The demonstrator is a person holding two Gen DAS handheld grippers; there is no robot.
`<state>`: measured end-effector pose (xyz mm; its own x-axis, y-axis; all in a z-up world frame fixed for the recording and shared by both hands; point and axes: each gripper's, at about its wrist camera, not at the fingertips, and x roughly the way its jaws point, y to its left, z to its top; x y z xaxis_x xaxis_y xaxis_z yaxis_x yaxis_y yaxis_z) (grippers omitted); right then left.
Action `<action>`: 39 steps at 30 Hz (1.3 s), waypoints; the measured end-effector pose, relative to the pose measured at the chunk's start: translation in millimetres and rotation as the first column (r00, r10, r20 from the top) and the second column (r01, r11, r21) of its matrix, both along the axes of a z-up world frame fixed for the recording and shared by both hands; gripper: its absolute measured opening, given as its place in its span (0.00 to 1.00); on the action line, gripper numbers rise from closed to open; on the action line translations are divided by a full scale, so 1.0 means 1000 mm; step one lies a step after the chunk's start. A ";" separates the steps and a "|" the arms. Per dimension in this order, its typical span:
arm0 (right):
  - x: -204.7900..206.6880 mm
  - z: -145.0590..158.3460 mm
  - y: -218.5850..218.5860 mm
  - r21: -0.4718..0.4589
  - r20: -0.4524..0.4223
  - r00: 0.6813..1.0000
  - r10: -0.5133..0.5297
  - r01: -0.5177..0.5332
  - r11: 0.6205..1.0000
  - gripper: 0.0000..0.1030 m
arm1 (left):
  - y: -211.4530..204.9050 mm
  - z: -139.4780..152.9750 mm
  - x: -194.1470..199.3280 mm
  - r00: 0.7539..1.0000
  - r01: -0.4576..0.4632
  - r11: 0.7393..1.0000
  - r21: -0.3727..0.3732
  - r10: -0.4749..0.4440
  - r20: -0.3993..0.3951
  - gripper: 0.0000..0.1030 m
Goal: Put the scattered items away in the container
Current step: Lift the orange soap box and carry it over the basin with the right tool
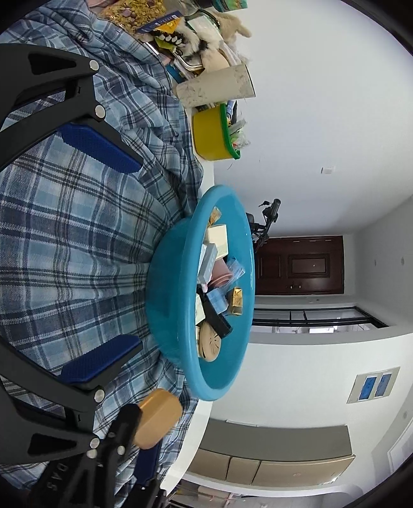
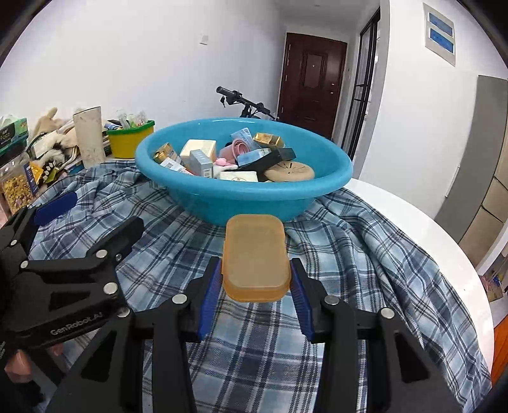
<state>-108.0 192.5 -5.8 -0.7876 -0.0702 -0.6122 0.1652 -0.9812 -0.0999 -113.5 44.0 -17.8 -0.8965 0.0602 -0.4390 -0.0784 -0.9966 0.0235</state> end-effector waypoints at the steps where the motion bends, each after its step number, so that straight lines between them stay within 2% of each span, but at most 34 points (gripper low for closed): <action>1: 0.000 0.001 -0.001 0.000 -0.001 1.000 0.003 -0.003 1.000 0.40 | 0.000 0.000 0.000 1.000 -0.001 1.000 0.001 0.001 0.001 1.00; 13: -0.012 0.035 -0.007 0.012 -0.060 0.998 0.024 -0.023 1.000 0.40 | 0.004 0.000 0.000 1.000 0.014 1.000 -0.019 -0.014 -0.002 1.00; 21: -0.056 0.060 -0.006 -0.028 -0.065 0.997 0.040 -0.042 0.999 0.40 | 0.003 0.000 -0.001 1.000 0.007 1.000 -0.018 -0.007 0.000 1.00; 29: -0.118 0.060 -0.001 -0.034 -0.030 1.000 0.000 -0.001 0.999 0.40 | -0.001 -0.003 -0.005 0.999 -0.009 1.000 0.003 0.008 0.031 1.00; 33: -0.137 0.055 -0.001 -0.039 -0.002 1.000 0.000 0.000 0.999 0.40 | -0.004 -0.003 -0.017 0.997 -0.028 1.000 0.004 0.028 0.078 1.00; 36: -0.147 0.053 -0.001 -0.043 0.007 1.000 0.003 -0.002 0.999 0.40 | -0.014 0.004 -0.031 0.991 -0.042 0.997 0.062 0.034 0.128 1.00; 39: -0.157 0.051 -0.002 -0.037 0.020 1.000 0.009 -0.008 0.999 0.40 | -0.025 0.017 -0.046 0.989 -0.076 0.992 0.104 0.061 0.134 1.00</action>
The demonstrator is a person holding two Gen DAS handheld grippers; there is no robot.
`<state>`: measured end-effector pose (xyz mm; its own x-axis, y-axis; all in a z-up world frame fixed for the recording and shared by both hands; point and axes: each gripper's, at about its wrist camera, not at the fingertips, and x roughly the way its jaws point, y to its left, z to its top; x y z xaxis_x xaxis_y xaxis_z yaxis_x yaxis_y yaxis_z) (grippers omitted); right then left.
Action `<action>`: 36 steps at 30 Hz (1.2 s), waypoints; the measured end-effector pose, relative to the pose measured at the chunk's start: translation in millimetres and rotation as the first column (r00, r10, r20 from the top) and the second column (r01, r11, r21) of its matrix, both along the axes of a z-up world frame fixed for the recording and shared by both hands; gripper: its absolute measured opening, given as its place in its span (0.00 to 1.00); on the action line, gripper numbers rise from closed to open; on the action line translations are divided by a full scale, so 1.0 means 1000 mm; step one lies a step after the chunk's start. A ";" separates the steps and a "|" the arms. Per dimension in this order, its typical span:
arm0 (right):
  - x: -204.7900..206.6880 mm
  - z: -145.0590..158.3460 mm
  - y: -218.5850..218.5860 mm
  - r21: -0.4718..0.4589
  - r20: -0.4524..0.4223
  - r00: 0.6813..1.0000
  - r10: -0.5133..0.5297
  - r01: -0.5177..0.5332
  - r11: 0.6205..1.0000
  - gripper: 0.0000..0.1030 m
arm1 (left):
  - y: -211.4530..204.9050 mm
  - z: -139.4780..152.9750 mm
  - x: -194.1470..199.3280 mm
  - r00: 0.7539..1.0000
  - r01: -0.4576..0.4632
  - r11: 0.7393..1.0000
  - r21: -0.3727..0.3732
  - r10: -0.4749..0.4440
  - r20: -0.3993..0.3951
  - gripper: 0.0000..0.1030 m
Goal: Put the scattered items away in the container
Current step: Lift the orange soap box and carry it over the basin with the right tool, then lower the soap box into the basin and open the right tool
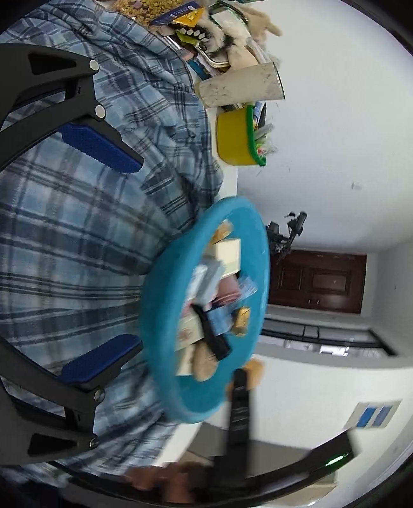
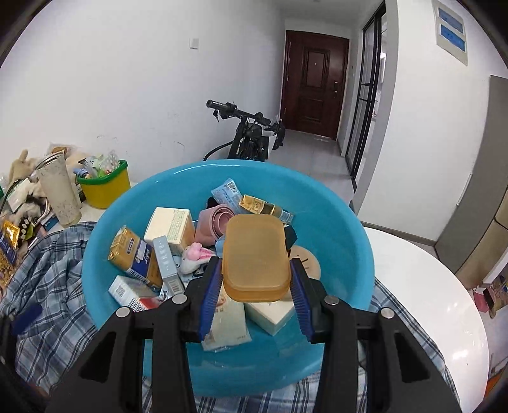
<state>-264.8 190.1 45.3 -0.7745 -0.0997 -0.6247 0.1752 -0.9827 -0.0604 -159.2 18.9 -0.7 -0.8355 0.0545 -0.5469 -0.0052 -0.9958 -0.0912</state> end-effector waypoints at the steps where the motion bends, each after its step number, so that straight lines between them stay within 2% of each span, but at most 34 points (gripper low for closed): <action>1: -0.004 0.000 0.000 0.003 0.003 1.000 0.001 -0.001 1.000 0.40 | -0.003 0.005 -0.006 1.000 -0.009 1.000 0.002 0.009 0.006 1.00; 8: -0.024 0.001 -0.005 0.026 0.017 1.000 0.006 -0.006 1.000 0.40 | -0.005 0.038 -0.050 0.999 -0.035 0.999 -0.020 0.035 0.010 1.00; 15: -0.042 -0.002 -0.004 0.026 0.048 0.999 -0.006 0.005 1.000 0.40 | 0.000 0.052 -0.091 1.000 -0.013 1.000 -0.007 0.013 0.027 1.00; 20: -0.058 -0.009 -0.004 0.018 0.079 0.997 -0.006 0.005 1.000 0.40 | 0.003 0.051 -0.112 0.999 0.007 1.000 0.000 -0.007 0.051 1.00; 25: -0.073 -0.014 -0.005 0.007 0.111 0.994 0.022 -0.023 1.000 0.40 | 0.001 0.046 -0.121 0.998 0.011 0.999 0.046 -0.014 0.061 1.00; 36: -0.083 -0.025 -0.007 0.011 0.148 0.988 0.054 -0.056 0.998 0.40 | -0.001 0.028 -0.142 0.993 0.029 0.998 0.047 -0.034 0.115 1.00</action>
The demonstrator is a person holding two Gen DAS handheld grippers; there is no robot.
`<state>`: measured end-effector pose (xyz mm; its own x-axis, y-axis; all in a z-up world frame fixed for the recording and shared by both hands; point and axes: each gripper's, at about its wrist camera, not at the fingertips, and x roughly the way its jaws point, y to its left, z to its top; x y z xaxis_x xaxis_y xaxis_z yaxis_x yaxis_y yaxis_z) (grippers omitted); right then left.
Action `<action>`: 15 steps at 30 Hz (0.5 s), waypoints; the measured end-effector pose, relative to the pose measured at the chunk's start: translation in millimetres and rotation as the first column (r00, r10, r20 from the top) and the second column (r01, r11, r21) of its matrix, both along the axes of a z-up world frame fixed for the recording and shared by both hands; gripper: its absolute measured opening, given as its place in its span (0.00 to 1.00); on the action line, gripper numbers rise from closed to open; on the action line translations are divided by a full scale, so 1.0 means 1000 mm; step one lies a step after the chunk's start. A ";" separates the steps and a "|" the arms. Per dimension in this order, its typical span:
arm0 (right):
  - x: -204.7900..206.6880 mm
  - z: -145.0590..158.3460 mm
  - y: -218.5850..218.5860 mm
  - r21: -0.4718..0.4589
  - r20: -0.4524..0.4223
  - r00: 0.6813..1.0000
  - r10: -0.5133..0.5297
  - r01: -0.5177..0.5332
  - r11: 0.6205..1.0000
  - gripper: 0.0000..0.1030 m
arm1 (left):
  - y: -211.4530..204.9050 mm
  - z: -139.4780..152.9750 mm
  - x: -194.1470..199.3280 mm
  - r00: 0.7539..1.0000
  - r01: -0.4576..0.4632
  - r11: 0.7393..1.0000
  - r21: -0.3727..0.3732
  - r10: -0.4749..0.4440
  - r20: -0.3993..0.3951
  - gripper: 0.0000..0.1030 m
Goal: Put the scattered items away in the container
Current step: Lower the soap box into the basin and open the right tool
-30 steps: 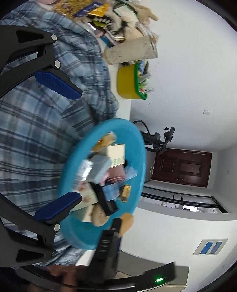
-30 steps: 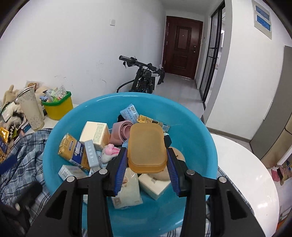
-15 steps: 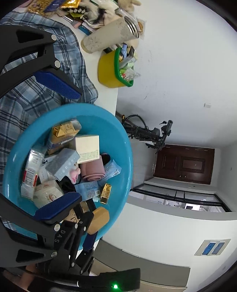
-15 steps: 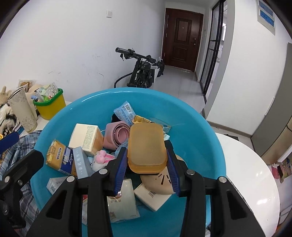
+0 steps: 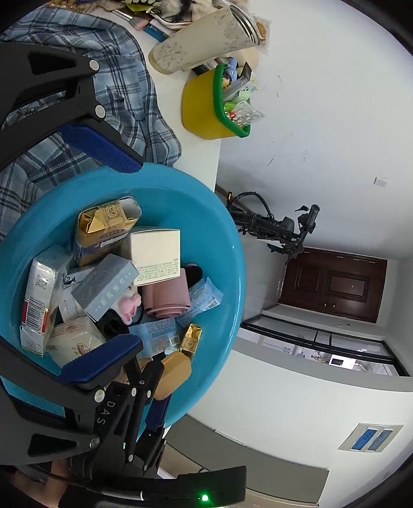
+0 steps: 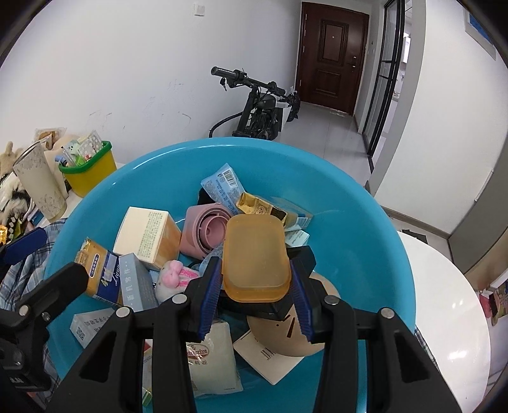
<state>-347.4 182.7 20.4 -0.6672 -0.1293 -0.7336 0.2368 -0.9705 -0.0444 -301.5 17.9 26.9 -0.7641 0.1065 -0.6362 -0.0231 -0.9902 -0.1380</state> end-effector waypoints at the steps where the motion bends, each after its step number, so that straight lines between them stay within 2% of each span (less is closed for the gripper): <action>1: 0.000 0.000 0.000 0.002 0.001 1.000 0.002 -0.002 1.000 0.40 | 0.001 -0.001 0.000 1.000 0.004 1.000 -0.003 -0.004 0.003 1.00; 11: 0.001 0.000 -0.004 0.006 0.007 1.000 0.026 -0.026 1.000 0.40 | 0.002 -0.010 -0.002 0.999 0.024 1.000 -0.020 -0.024 0.024 1.00; 13: 0.002 0.000 -0.003 0.003 0.009 1.000 0.023 -0.023 1.000 0.45 | 0.002 -0.009 -0.001 0.999 0.025 0.999 -0.021 -0.025 0.020 1.00; 15: 0.004 0.001 -0.001 -0.009 0.017 0.999 0.028 -0.028 1.000 0.61 | 0.002 -0.008 -0.001 1.000 0.024 1.000 -0.019 -0.024 0.019 1.00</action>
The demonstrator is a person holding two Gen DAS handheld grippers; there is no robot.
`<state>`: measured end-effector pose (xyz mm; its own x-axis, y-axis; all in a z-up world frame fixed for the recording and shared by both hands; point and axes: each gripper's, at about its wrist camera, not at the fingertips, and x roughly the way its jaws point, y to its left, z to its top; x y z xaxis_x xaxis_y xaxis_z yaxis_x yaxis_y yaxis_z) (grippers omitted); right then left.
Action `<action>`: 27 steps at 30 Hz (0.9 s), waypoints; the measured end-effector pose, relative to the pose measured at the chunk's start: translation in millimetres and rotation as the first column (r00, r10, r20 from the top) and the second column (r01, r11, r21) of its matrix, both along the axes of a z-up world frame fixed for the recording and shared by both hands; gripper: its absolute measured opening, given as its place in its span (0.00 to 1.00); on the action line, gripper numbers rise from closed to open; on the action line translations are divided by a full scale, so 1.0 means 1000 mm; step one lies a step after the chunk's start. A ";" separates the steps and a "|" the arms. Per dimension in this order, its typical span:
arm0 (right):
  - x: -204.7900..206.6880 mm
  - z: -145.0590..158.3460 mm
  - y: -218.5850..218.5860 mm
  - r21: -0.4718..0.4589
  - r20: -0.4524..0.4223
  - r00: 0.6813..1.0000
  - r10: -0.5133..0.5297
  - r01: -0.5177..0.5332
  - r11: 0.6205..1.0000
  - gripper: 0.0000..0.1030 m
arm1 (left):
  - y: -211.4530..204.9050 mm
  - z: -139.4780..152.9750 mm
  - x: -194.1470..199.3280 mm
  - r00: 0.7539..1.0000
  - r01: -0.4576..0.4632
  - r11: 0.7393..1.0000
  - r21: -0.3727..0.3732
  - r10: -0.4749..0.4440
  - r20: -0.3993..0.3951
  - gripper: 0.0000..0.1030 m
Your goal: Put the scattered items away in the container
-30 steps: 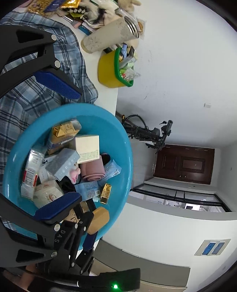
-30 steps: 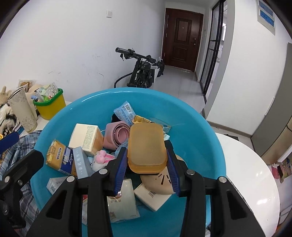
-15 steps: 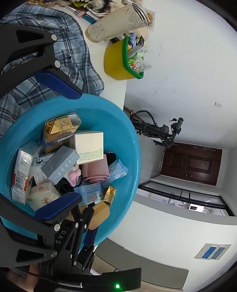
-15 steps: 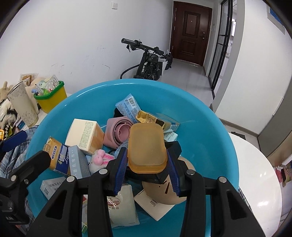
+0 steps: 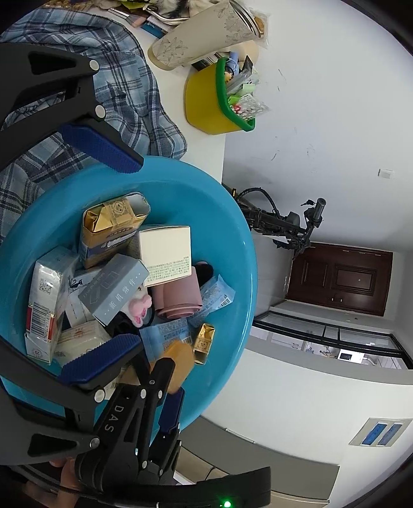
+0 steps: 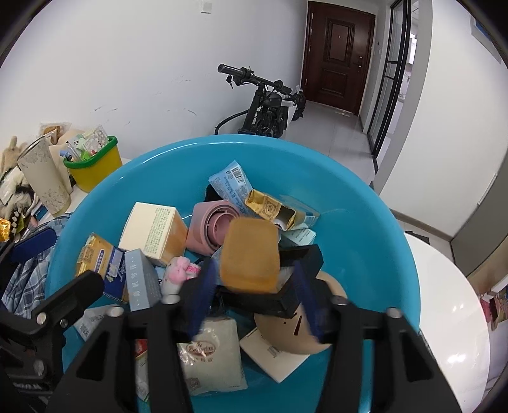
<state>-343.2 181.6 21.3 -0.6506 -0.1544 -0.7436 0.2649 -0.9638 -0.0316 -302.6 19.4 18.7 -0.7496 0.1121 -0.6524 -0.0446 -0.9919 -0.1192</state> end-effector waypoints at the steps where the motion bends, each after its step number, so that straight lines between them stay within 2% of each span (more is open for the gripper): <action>1: 0.001 0.001 0.001 -0.005 0.001 1.000 0.004 -0.004 1.000 0.62 | 0.000 0.000 0.000 1.000 -0.001 1.000 0.001 0.001 -0.001 1.00; 4: 0.008 0.004 0.003 0.015 -0.026 1.000 -0.015 0.015 1.000 0.64 | -0.002 0.004 0.002 1.000 -0.005 1.000 0.005 0.005 -0.013 1.00; 6: 0.013 0.008 0.005 0.036 -0.051 0.998 -0.026 0.028 0.999 0.71 | -0.002 0.007 0.005 1.000 -0.007 1.000 0.008 0.007 -0.030 1.00; 8: 0.018 0.014 0.007 0.053 -0.085 0.995 -0.044 0.048 0.997 0.72 | -0.003 0.011 0.008 0.998 -0.009 1.000 0.009 0.009 -0.055 1.00; 11: 0.026 0.023 0.011 0.049 -0.119 0.992 -0.051 0.057 0.997 0.84 | -0.005 0.022 0.021 0.991 -0.014 1.000 0.025 0.017 -0.135 1.00; 15: 0.042 0.036 0.014 0.009 -0.154 0.986 -0.055 0.057 0.998 0.86 | -0.009 0.043 0.045 0.967 -0.007 0.998 0.069 0.025 -0.253 1.00; 18: 0.058 0.047 0.017 -0.006 -0.199 0.978 -0.060 0.060 0.998 0.93 | -0.005 0.058 0.058 0.953 0.012 0.999 0.031 -0.002 -0.303 1.00; 22: 0.084 0.063 0.021 -0.018 -0.265 0.961 -0.075 0.072 0.997 0.96 | -0.001 0.072 0.077 0.936 0.028 1.000 -0.001 -0.027 -0.351 1.00; 27: 0.123 0.084 0.019 -0.014 -0.346 0.934 -0.085 0.085 0.996 0.99 | 0.006 0.085 0.114 0.899 0.049 0.998 -0.036 -0.059 -0.434 1.00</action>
<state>-220.1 201.0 105.5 -0.8783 -0.0869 -0.4701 0.1547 -0.9821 -0.1076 -188.5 25.4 104.0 -0.9522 0.1494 -0.2664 -0.1404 -0.9887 -0.0526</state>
